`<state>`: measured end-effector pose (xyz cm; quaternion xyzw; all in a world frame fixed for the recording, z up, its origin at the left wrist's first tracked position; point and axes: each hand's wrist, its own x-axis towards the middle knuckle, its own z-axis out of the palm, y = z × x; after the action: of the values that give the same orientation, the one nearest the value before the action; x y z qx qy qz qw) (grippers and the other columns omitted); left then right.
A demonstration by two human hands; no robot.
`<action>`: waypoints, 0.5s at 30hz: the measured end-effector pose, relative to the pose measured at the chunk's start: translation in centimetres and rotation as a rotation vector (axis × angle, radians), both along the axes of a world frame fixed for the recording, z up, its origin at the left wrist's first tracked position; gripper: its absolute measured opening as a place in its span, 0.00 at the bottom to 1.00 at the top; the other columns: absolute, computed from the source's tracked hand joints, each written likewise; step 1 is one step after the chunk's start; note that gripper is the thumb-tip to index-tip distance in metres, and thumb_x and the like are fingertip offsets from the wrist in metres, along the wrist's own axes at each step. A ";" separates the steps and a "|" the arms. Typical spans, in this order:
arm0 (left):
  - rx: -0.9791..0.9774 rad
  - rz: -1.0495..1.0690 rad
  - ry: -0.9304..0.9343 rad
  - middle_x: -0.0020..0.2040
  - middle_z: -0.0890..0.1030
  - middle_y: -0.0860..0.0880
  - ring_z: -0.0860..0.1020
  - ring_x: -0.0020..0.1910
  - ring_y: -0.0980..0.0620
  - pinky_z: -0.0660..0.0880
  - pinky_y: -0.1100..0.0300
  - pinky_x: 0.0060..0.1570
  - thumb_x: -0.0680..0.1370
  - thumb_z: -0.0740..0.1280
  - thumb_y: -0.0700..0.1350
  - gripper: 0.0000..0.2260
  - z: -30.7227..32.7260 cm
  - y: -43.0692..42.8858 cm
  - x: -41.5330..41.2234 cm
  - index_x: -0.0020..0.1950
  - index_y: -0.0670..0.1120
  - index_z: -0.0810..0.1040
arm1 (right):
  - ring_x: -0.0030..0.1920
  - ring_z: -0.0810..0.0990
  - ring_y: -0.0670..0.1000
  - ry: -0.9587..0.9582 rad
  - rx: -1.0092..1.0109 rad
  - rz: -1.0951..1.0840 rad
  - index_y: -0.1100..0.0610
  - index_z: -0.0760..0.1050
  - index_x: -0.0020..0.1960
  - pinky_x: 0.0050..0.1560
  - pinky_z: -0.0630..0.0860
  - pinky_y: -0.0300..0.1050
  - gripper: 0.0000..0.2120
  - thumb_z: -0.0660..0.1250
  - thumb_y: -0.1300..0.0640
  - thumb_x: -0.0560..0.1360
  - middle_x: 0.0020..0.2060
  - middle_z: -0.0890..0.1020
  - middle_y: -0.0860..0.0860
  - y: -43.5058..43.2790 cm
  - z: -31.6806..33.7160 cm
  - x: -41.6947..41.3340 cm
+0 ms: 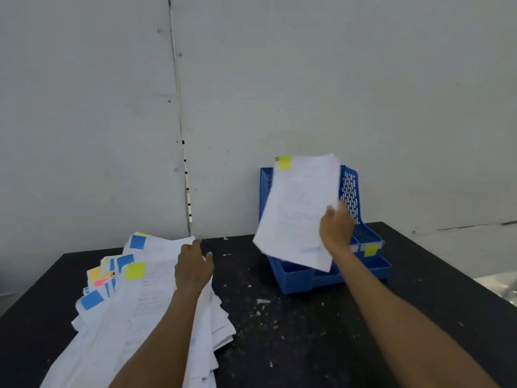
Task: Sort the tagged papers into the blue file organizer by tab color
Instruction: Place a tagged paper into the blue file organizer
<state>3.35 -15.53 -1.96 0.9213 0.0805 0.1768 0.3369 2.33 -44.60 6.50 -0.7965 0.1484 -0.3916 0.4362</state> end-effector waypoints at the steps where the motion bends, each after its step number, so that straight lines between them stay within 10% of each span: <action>1: -0.007 -0.013 -0.004 0.68 0.71 0.40 0.72 0.65 0.41 0.71 0.49 0.63 0.80 0.63 0.49 0.21 0.0 -0.6 0.2 0.72 0.43 0.67 | 0.52 0.78 0.62 0.000 -0.009 -0.087 0.64 0.71 0.60 0.45 0.71 0.50 0.11 0.54 0.63 0.81 0.51 0.79 0.62 -2.0 0.7 0.0; 15: 0.005 -0.173 -0.051 0.67 0.71 0.41 0.72 0.64 0.43 0.72 0.47 0.62 0.80 0.63 0.48 0.20 -1.0 -6.2 3.9 0.72 0.45 0.67 | 0.48 0.79 0.65 -0.232 -0.204 -0.304 0.64 0.68 0.67 0.45 0.75 0.53 0.16 0.54 0.68 0.80 0.50 0.80 0.66 -13.3 2.8 2.1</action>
<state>7.22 -21.76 -2.98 0.9208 -0.0085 0.1707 0.3505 4.40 -57.88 9.33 -0.7545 0.1752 -0.5550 0.3032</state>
